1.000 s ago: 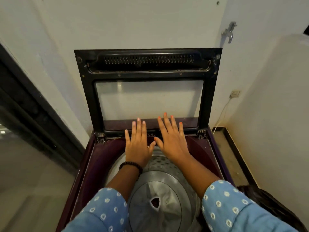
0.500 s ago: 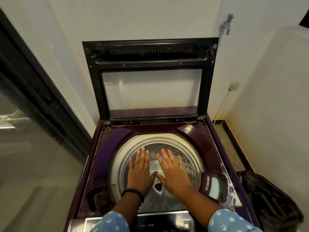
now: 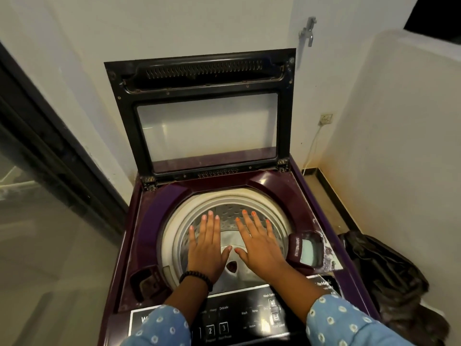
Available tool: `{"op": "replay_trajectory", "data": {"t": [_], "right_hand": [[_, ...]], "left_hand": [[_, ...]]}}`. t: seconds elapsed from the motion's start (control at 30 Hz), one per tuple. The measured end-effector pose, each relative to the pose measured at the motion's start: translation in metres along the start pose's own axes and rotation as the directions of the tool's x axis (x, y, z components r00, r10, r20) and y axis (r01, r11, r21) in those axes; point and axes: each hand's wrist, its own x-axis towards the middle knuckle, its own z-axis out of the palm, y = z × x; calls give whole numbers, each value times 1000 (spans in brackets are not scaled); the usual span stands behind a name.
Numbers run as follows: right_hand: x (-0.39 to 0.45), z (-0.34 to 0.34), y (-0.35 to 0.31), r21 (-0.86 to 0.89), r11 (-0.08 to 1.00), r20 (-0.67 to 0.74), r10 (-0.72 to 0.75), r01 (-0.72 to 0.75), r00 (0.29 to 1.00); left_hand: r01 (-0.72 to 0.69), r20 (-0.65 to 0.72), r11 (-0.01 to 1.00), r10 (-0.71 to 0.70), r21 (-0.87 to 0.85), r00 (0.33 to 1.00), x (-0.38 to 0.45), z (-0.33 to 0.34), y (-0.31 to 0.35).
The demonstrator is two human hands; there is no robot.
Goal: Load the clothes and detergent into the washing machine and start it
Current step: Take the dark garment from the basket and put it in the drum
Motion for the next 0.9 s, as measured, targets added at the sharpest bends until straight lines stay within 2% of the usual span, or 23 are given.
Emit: {"op": "replay_trajectory", "data": {"t": [0.23,0.33,0.53,0.63,0.9], "right_hand": [[-3,-5,-5,-10,999,-10,38,-38,999],[-7,-7,-7,-18,996,38,93,-92,995],[-11,-6,1,-15,988,18,154,-154,988],[-12,-4,13,-18,986,48,164,-163,985],[-23,-18,60,-73,971,-14,229,-229,973]], "left_hand": [[-33,-32,999,34,19,999,-2,-4,-2],[-34,-31,999,35,26,999,-1,-5,-1],[-39,-17,999,39,18,999,3,-2,5],[-52,-30,998,53,21,998,8,0,15],[-133,-13,991,133,21,991,33,-11,64]]}}
